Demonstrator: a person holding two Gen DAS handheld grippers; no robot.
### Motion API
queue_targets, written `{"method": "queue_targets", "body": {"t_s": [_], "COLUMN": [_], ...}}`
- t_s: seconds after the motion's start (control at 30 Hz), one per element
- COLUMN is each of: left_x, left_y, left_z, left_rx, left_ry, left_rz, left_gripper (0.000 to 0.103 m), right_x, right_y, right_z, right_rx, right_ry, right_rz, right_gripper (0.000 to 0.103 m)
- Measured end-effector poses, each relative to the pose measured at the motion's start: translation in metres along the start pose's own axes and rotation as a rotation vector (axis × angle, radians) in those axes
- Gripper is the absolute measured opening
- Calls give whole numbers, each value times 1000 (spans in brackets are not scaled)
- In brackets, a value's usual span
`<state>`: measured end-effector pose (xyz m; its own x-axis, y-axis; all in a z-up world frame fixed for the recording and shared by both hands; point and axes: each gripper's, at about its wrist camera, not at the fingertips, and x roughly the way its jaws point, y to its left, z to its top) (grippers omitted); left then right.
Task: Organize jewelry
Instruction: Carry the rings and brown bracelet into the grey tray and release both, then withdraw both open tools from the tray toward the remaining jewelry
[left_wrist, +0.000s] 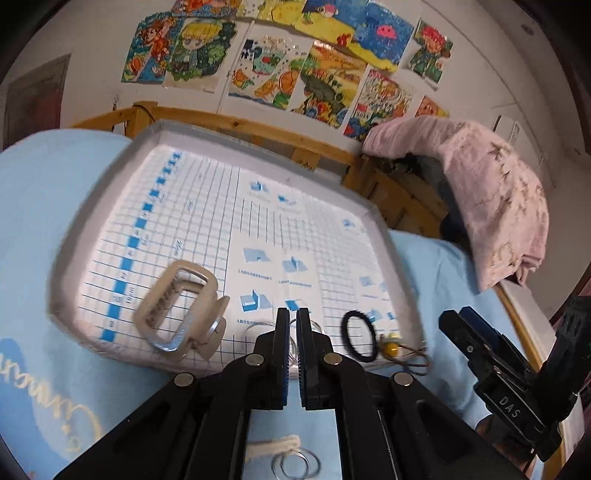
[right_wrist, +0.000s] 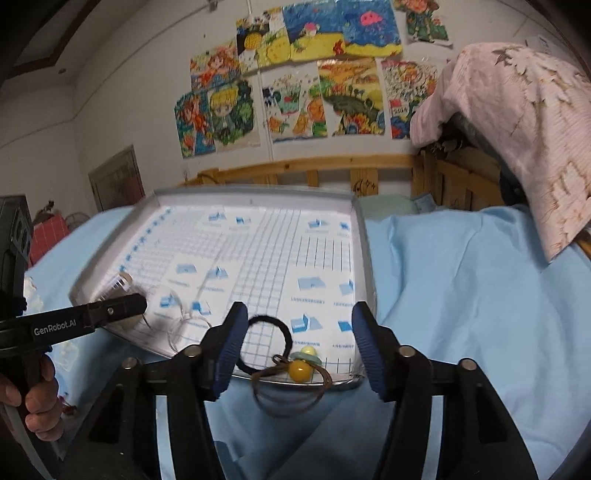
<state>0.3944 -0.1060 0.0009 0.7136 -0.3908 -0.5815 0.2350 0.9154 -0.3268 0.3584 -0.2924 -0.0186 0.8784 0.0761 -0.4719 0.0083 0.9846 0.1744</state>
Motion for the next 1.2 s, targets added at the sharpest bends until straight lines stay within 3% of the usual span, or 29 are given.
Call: {"method": "queue_targets", "body": {"t_s": [0.1, 0.13, 0.17, 0.23, 0.33, 0.53, 0.83, 1.07, 1.2], "left_x": [-24, -36, -45, -69, -92, -146, -213, -242, -242], "left_y": [-3, -4, -3, -3, -3, -10, -20, -12, 0], "left_z": [4, 4, 4, 2, -1, -19, -57, -98, -123], "left_rx": [1, -2, -8, -28, -51, -27, 90, 160, 231], "left_ry": [-36, -62, -86, -158, -210, -322, -413, -408, -355], "left_rz": [12, 20, 29, 55, 66, 147, 195, 243, 272], "left_gripper": [31, 47, 69, 87, 101, 103, 103, 103, 103], "right_x": [-22, -30, -39, -58, -86, -139, -210, -251, -264], "right_y": [-1, -1, -1, 0, 2, 15, 49, 68, 69], "right_z": [6, 8, 10, 16, 22, 28, 4, -34, -59], "right_rx": [24, 27, 25, 22, 41, 27, -17, -52, -47], "right_ry": [-47, -62, -78, -113, -159, -239, -349, -377, -350], "right_rz": [10, 14, 14, 8, 21, 42, 60, 38, 32], "right_gripper": [67, 71, 72, 75, 85, 102, 101, 102, 102]}}
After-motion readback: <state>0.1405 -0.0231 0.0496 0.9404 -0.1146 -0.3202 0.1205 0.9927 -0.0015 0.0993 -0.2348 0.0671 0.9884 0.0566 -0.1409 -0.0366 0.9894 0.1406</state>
